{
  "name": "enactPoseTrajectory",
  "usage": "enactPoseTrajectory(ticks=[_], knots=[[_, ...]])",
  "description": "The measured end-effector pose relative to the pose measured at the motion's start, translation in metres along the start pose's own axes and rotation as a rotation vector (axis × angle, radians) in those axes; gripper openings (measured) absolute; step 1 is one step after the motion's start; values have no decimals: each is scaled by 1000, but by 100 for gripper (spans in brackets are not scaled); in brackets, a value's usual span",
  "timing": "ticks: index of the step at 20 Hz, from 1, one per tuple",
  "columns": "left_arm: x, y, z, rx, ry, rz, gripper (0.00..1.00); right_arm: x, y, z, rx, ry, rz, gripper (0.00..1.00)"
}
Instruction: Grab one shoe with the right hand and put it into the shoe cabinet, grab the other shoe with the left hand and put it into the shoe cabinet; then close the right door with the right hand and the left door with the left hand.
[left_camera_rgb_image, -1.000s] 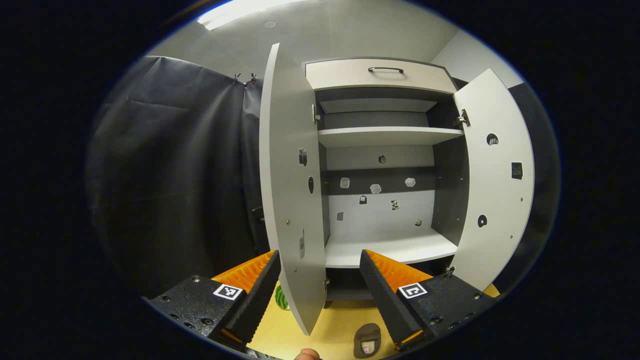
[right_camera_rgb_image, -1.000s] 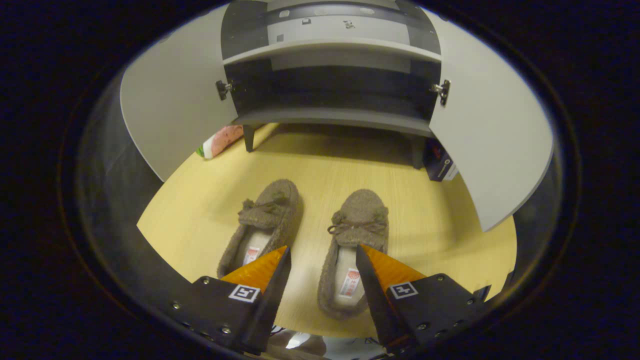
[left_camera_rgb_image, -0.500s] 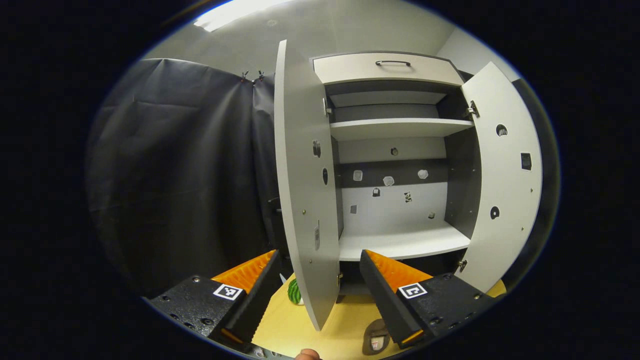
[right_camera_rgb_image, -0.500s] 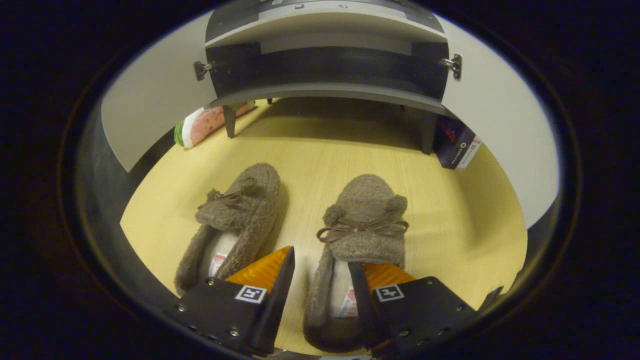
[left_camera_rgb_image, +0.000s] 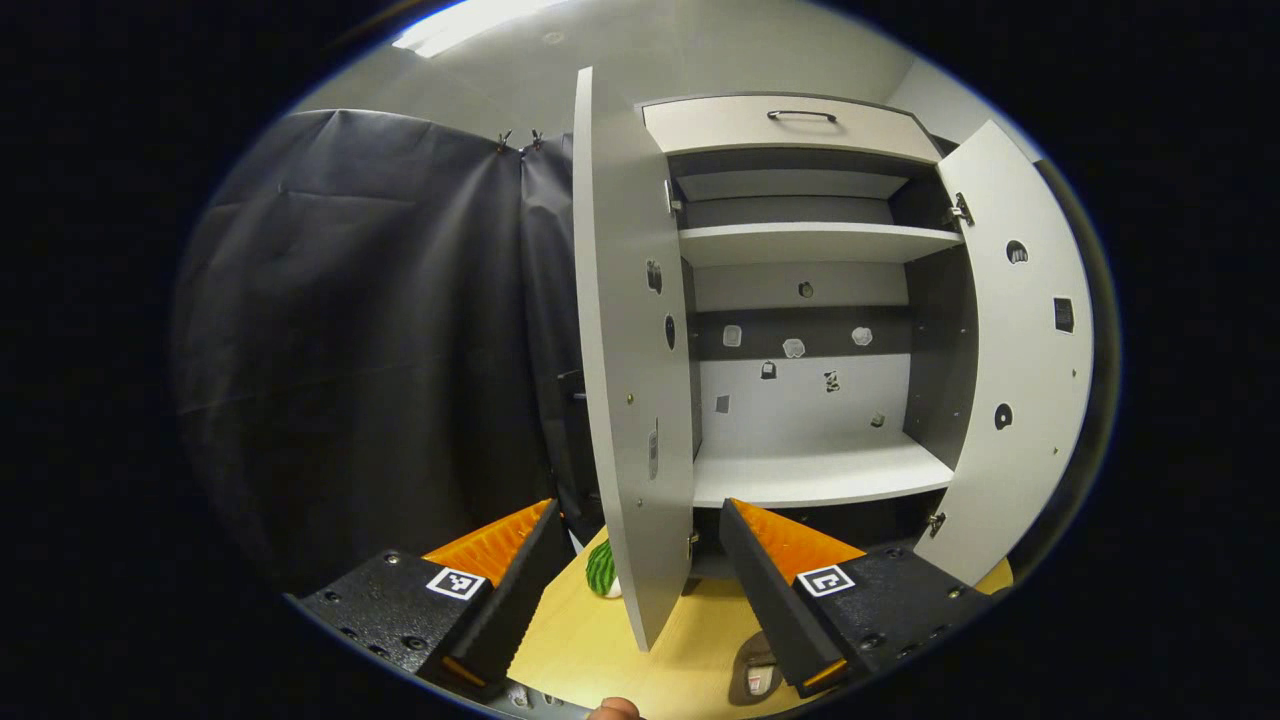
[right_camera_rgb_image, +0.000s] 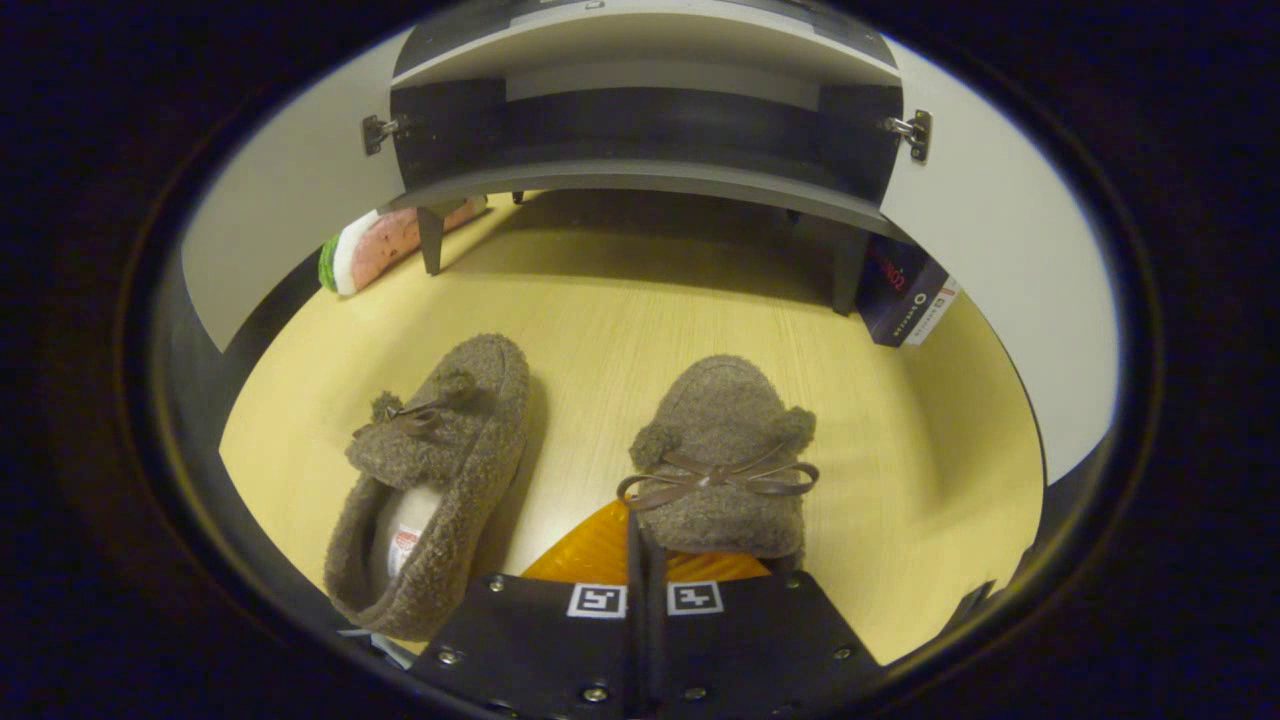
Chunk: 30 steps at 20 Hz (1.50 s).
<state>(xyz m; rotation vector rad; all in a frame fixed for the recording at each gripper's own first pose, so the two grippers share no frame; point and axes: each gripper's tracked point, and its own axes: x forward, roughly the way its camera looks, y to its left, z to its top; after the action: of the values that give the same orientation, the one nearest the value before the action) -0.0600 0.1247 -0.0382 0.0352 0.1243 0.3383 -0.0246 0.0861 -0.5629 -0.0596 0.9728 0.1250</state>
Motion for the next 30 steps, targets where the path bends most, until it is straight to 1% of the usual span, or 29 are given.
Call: enactPoseTrajectory(ticks=[1, 2, 4, 5, 8, 11, 14, 19, 22, 24, 27, 30], knots=[[1, -1, -1, -1, 1, -2, 98, -3, -3, 5, 12, -15, 1, 1], [3, -3, -2, -2, 3, -5, 98, -8, -7, 11, 26, -29, 3, 5], [4, -7, -5, -4, 9, -15, 98, -19, -12, 23, 53, -60, 13, 5], [5, -10, -6, -4, 12, -21, 98, -26, -16, 33, 55, -82, 10, 1], [10, -17, -11, 2, 19, -36, 98, -55, -22, 74, 61, -172, 15, 1], [14, -23, -16, 0, 29, -49, 98, -93, -25, 131, 47, -287, 17, 1], [16, -25, -19, -9, 38, -55, 98, -133, -23, 200, 18, -411, 15, 1], [18, -19, -23, -27, 46, -38, 98, -174, -14, 315, -9, -586, 34, 1], [18, -12, -25, -36, 53, -18, 98, -178, -20, 377, -25, -656, 6, 1], [15, -7, -27, -38, 56, 1, 98, -170, -22, 411, -23, -673, -5, 1], [14, 2, -32, -39, 71, 35, 98, -150, -31, 450, -21, -682, -30, 1], [11, 10, -39, -47, 96, 68, 98, -123, -40, 476, -20, -663, -53, 1]])
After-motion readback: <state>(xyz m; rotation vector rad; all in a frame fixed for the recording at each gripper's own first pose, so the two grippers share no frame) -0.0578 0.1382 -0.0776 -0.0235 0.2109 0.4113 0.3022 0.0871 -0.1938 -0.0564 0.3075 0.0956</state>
